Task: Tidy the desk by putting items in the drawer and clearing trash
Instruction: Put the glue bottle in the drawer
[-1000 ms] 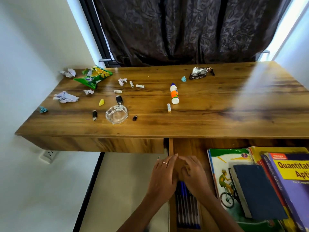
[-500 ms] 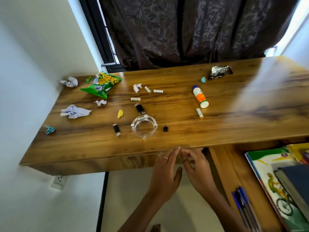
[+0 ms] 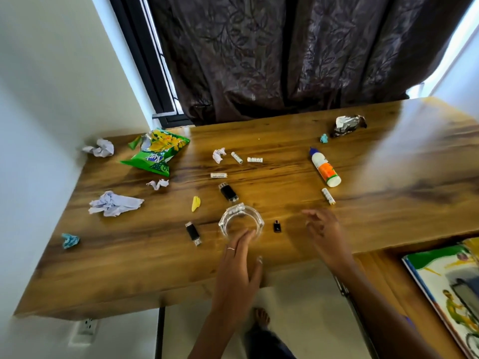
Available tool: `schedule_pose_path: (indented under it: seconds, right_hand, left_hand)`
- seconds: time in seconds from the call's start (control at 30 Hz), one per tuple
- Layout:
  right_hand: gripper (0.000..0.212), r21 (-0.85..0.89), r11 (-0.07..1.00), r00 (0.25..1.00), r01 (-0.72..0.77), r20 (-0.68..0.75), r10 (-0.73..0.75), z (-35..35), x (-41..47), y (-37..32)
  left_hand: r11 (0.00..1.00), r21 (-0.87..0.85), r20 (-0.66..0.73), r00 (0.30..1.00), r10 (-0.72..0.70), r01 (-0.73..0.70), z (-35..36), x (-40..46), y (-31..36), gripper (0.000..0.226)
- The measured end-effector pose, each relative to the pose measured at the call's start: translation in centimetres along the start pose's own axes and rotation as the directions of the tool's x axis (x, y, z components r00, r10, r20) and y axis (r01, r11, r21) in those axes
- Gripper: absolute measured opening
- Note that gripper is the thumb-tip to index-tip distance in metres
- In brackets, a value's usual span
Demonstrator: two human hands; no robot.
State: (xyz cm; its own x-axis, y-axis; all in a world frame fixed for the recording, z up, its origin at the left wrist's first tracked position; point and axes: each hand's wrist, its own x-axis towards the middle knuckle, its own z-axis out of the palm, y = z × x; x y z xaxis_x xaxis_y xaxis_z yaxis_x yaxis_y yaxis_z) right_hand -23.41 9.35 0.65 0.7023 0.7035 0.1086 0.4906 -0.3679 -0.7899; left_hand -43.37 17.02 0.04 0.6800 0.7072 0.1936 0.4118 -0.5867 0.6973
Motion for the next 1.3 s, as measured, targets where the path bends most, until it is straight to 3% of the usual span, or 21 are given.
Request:
schedule_pose_path:
  seconds: [0.17,0.3,0.43,0.53,0.63,1.0,1.17,1.3]
  right_hand:
    - [0.03,-0.056,0.998,0.993,-0.008,-0.117,0.001,0.2,6.0,0.9]
    - [0.034,-0.233,0.965,0.96,-0.123,-0.275,0.056,-0.9,11.4,2.1]
    - [0.049,-0.384,0.889,0.96,-0.248,-0.223,0.171,-1.7,15.9,4.3]
    - [0.056,-0.358,0.886,0.955,-0.295,-0.129,0.266,-1.3,17.3,5.9]
    - [0.055,-0.377,0.874,0.951,-0.307,-0.146,0.272,-1.0,17.9,7.0]
    - [0.042,0.04,0.956,0.894,-0.291,-0.344,0.286,-5.2,13.3,6.8]
    - [0.045,0.059,0.965,0.867,-0.255,-0.428,0.255,-9.5,5.5,7.5]
    - [0.048,0.093,0.943,0.845,-0.32,-0.422,0.328,-12.1,-2.0,8.5]
  left_hand:
    - [0.998,0.055,0.002,1.0,0.017,-0.017,0.1,4.9,-0.8,0.055]
    - [0.996,0.08,0.065,0.997,0.04,-0.045,1.0,9.1,-0.8,0.053]
    - [0.994,0.076,0.135,0.989,0.062,-0.073,2.5,12.3,-0.5,0.054]
    - [0.993,0.064,0.222,0.972,0.083,-0.099,3.7,13.9,-0.4,0.054]
    - [0.989,0.077,0.258,0.961,0.101,-0.124,4.4,14.8,-0.2,0.054]
    - [0.98,0.02,0.217,0.958,0.189,-0.198,4.7,11.4,1.9,0.049]
    - [0.965,-0.045,0.261,0.93,0.26,-0.257,6.3,7.1,4.3,0.047]
    - [0.949,-0.09,0.35,0.883,0.313,-0.301,8.4,2.4,6.3,0.049]
